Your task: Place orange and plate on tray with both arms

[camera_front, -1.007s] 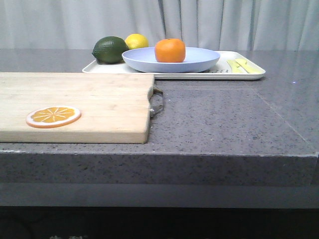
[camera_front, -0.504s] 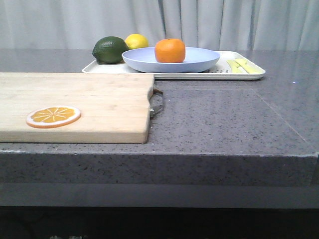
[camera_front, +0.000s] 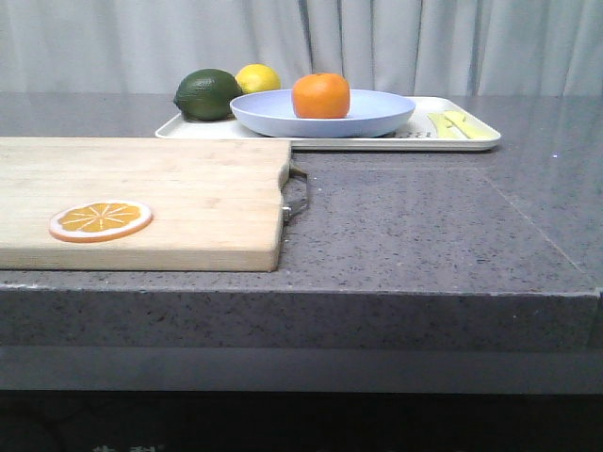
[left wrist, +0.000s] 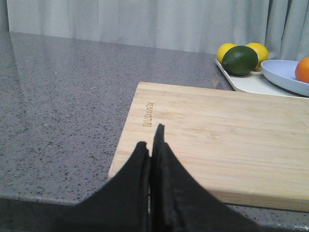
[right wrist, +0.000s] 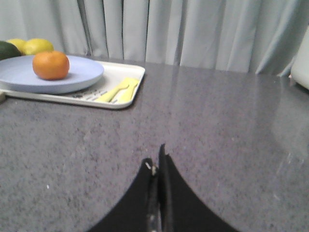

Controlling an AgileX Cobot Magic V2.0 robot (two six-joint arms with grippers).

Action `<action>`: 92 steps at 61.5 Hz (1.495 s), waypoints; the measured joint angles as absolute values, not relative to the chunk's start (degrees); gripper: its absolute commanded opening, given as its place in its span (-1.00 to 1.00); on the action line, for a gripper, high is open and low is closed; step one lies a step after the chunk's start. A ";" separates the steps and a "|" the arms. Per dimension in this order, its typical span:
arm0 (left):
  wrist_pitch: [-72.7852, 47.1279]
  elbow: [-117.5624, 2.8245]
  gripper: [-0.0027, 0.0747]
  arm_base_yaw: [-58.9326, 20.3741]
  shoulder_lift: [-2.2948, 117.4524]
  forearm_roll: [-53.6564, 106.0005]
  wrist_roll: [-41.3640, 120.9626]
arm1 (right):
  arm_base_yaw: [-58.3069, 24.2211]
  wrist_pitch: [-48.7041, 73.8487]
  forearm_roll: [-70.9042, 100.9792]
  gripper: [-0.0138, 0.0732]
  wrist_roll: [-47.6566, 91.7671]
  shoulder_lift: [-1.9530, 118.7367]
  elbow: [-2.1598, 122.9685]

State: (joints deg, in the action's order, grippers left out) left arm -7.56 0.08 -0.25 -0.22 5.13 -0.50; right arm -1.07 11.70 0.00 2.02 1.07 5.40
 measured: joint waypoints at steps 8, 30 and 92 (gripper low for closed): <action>-7.56 0.08 -0.98 -0.25 -0.22 5.13 -0.50 | -0.95 11.70 0.00 -0.94 2.02 0.00 0.48; -7.45 0.08 -0.98 -0.25 -0.22 5.13 -0.50 | -0.95 10.35 0.00 -0.94 2.02 -0.46 -1.64; -7.45 0.08 -0.98 -0.25 -0.22 5.26 -0.50 | -0.95 10.35 0.00 -0.94 2.02 -0.46 -1.64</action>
State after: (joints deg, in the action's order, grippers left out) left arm -7.45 0.08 -0.25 -0.22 5.26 -0.50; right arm -0.95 10.35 0.00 2.02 -0.46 -1.64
